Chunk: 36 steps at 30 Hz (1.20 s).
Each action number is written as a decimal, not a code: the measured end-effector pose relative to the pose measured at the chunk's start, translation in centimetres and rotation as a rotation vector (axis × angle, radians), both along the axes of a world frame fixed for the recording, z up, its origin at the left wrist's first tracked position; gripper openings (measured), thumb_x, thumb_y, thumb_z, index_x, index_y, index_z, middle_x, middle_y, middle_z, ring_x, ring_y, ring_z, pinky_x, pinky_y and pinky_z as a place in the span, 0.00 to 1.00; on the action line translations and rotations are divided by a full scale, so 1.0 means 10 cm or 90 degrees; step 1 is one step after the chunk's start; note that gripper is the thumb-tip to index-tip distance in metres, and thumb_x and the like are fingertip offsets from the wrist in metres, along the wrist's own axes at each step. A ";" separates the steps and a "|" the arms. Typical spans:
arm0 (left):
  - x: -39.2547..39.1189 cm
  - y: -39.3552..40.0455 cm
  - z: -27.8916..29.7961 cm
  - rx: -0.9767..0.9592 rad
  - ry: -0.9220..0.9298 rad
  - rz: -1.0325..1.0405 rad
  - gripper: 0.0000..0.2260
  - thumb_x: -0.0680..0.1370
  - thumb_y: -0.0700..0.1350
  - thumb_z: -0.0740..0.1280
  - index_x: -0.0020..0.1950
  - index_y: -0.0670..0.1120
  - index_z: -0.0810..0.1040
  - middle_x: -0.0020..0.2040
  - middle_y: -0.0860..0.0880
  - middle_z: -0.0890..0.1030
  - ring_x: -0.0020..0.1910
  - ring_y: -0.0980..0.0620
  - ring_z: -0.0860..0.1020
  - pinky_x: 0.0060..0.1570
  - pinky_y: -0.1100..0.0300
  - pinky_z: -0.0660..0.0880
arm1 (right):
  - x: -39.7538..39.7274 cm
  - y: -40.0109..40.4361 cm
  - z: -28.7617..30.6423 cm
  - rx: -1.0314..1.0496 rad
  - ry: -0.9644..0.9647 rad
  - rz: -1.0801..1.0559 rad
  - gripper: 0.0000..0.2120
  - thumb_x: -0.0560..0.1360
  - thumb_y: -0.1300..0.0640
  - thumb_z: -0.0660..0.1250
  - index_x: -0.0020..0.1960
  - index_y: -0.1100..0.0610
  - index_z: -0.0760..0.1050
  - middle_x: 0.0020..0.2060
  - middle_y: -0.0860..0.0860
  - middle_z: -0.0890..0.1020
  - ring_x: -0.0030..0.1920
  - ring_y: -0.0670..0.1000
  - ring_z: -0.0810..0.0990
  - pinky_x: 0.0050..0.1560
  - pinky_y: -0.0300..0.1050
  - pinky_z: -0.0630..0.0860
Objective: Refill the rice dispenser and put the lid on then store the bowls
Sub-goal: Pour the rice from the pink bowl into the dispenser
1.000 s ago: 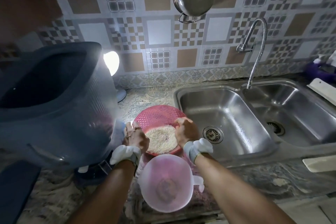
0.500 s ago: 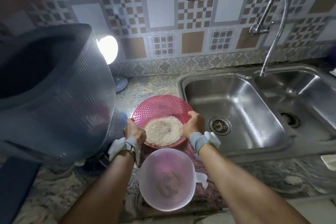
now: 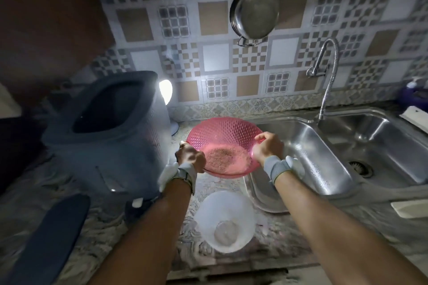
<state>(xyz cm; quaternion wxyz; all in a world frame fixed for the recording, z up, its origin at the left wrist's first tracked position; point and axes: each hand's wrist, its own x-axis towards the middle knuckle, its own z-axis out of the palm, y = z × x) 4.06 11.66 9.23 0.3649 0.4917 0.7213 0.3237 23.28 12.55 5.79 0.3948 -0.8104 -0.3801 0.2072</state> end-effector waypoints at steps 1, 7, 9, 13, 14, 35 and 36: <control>-0.01 -0.07 0.13 0.002 -0.001 -0.025 0.17 0.78 0.38 0.65 0.66 0.34 0.72 0.47 0.45 0.78 0.42 0.49 0.77 0.52 0.54 0.80 | 0.00 -0.08 0.16 0.008 -0.006 -0.007 0.12 0.71 0.68 0.64 0.49 0.58 0.82 0.52 0.55 0.85 0.54 0.57 0.81 0.50 0.39 0.72; -0.06 -0.39 0.83 0.053 -0.036 -0.053 0.18 0.77 0.39 0.63 0.67 0.35 0.70 0.59 0.38 0.77 0.57 0.39 0.79 0.52 0.51 0.81 | -0.04 -0.42 0.99 0.082 -0.040 -0.083 0.08 0.74 0.67 0.66 0.47 0.57 0.81 0.50 0.55 0.85 0.48 0.55 0.81 0.51 0.45 0.79; -0.16 -0.48 1.03 0.099 -0.047 -0.047 0.17 0.77 0.38 0.62 0.64 0.34 0.72 0.58 0.36 0.79 0.55 0.38 0.81 0.53 0.47 0.80 | -0.11 -0.58 1.26 0.115 -0.028 -0.103 0.09 0.74 0.65 0.67 0.52 0.57 0.80 0.53 0.55 0.84 0.50 0.54 0.81 0.53 0.46 0.79; -0.38 -0.60 1.37 0.134 -0.100 -0.066 0.18 0.76 0.39 0.62 0.65 0.35 0.71 0.60 0.36 0.78 0.56 0.38 0.80 0.53 0.45 0.80 | -0.22 -0.89 1.68 0.132 0.022 -0.055 0.08 0.78 0.57 0.63 0.53 0.61 0.74 0.58 0.59 0.81 0.53 0.58 0.80 0.52 0.44 0.75; -0.53 -0.68 1.49 0.143 -0.105 -0.080 0.18 0.76 0.38 0.62 0.65 0.35 0.71 0.59 0.36 0.78 0.55 0.38 0.81 0.51 0.44 0.81 | -0.35 -1.03 1.79 0.168 0.058 -0.031 0.08 0.78 0.56 0.62 0.52 0.60 0.74 0.58 0.62 0.80 0.52 0.59 0.80 0.50 0.46 0.77; -1.93 -0.82 2.02 0.101 -0.405 -0.143 0.15 0.77 0.36 0.61 0.63 0.41 0.76 0.55 0.40 0.83 0.49 0.39 0.82 0.37 0.48 0.82 | -2.39 -1.51 2.02 0.425 0.764 0.220 0.41 0.69 0.62 0.75 0.74 0.47 0.56 0.62 0.59 0.73 0.53 0.62 0.79 0.47 0.69 0.80; -1.97 -0.78 2.00 0.102 -0.380 -0.144 0.16 0.76 0.38 0.61 0.63 0.41 0.76 0.55 0.40 0.82 0.47 0.40 0.82 0.37 0.50 0.82 | -2.41 -1.46 2.02 0.433 0.755 0.208 0.44 0.69 0.62 0.75 0.75 0.46 0.54 0.63 0.58 0.72 0.51 0.61 0.80 0.47 0.70 0.79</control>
